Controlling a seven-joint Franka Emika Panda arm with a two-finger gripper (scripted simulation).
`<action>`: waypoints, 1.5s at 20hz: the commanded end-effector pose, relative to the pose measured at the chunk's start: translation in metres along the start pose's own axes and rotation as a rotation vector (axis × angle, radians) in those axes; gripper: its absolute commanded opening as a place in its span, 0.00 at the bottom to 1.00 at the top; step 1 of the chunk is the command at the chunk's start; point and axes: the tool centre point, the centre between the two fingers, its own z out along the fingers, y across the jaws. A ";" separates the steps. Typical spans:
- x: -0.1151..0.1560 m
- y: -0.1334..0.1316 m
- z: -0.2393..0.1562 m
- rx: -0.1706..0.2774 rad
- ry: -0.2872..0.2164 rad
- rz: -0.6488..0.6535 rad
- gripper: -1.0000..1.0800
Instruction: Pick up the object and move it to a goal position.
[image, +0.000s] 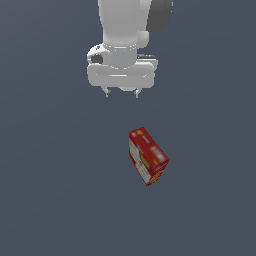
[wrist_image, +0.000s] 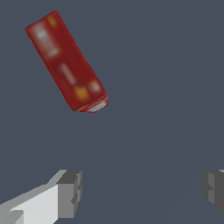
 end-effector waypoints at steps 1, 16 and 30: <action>0.000 0.000 0.000 0.000 0.000 0.000 0.96; -0.005 -0.010 0.015 0.013 -0.032 -0.034 0.96; 0.040 -0.033 0.029 0.002 -0.028 -0.188 0.96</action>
